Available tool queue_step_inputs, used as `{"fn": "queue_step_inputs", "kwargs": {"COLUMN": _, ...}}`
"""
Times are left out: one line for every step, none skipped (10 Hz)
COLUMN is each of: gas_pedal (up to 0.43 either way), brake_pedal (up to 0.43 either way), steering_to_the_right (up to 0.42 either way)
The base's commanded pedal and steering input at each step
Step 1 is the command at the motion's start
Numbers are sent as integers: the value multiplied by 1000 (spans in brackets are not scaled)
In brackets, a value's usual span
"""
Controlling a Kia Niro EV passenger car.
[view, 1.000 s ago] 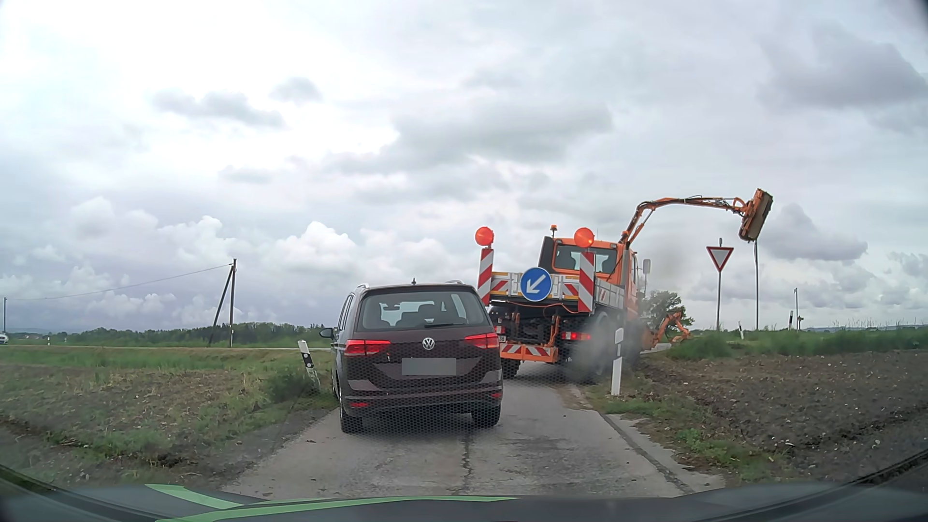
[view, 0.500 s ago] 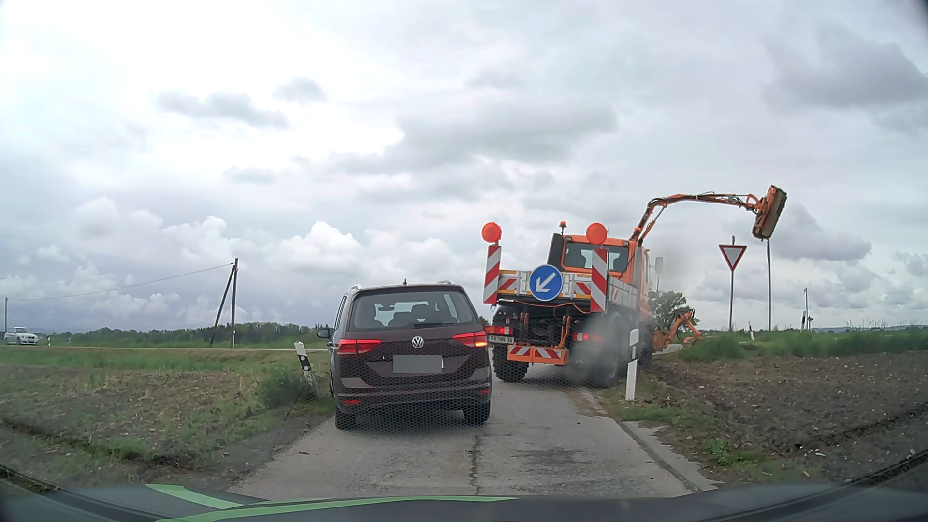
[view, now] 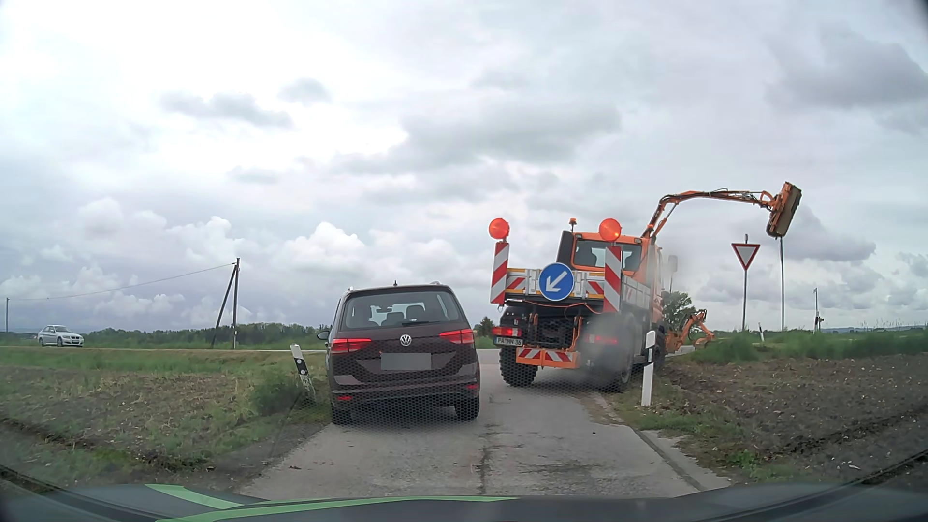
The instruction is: Follow the waypoints while adhering to traffic rules and regulations
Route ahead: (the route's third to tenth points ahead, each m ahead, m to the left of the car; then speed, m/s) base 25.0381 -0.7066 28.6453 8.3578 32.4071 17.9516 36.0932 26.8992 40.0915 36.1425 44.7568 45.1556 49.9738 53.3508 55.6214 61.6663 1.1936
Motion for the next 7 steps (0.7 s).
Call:
{"fn": "queue_step_inputs", "kwargs": {"gas_pedal": 130, "brake_pedal": 0, "steering_to_the_right": -66}}
{"fn": "queue_step_inputs", "kwargs": {"gas_pedal": 138, "brake_pedal": 0, "steering_to_the_right": -66}}
{"fn": "queue_step_inputs", "kwargs": {"gas_pedal": 150, "brake_pedal": 0, "steering_to_the_right": -66}}
{"fn": "queue_step_inputs", "kwargs": {"gas_pedal": 157, "brake_pedal": 0, "steering_to_the_right": -66}}
{"fn": "queue_step_inputs", "kwargs": {"gas_pedal": 157, "brake_pedal": 0, "steering_to_the_right": -66}}
{"fn": "queue_step_inputs", "kwargs": {"gas_pedal": 157, "brake_pedal": 0, "steering_to_the_right": -66}}
{"fn": "queue_step_inputs", "kwargs": {"gas_pedal": 157, "brake_pedal": 0, "steering_to_the_right": -66}}
